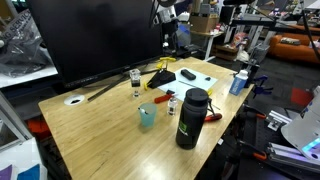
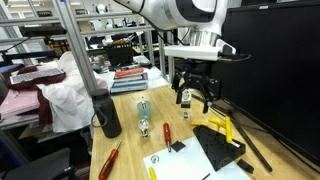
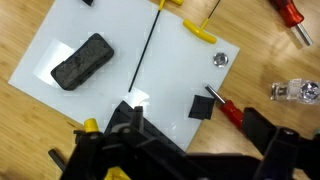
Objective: Detach a yellow thing from the black object and put it on the table
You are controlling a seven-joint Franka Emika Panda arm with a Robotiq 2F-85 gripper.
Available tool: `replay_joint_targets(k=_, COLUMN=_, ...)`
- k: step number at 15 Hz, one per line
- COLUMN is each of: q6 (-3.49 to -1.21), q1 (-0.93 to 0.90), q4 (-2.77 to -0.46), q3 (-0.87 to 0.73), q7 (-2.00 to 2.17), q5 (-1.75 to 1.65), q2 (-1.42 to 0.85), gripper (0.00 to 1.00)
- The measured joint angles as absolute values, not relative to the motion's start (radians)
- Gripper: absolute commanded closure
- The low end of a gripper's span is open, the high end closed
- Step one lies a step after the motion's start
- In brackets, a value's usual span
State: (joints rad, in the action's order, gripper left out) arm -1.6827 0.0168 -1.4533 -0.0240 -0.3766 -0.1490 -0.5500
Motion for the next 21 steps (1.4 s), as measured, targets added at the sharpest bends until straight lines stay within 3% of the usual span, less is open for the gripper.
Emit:
replay_joint_targets(k=4, q6=-1.636, q1=0.027, q4=-1.336, q3=-0.024, q7=-0.377, q5=-0.143, q2=-0.645, gripper=0.0)
replay_joint_targets(k=12, q6=-1.619, q1=0.027, q4=-1.317, q3=-0.019, q7=-0.388, q5=-0.148, q2=-0.652, gripper=0.0)
replay_joint_targets(k=21, q6=-1.624, q1=0.088, q4=-1.235, q3=-0.001, q7=-0.639, q5=-0.154, q2=-0.731, gripper=0.0)
